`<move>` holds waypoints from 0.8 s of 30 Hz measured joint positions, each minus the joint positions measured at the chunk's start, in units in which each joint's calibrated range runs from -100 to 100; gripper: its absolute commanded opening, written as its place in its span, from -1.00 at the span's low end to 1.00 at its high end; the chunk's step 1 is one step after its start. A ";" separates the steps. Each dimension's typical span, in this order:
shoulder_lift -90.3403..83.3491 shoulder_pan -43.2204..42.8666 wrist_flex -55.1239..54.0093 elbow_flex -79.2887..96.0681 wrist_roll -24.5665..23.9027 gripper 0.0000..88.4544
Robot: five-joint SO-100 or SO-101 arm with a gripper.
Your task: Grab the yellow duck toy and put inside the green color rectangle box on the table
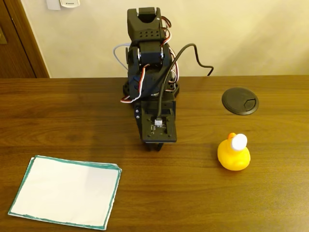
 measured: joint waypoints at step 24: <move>2.72 -13.86 3.90 -25.73 -4.20 -0.12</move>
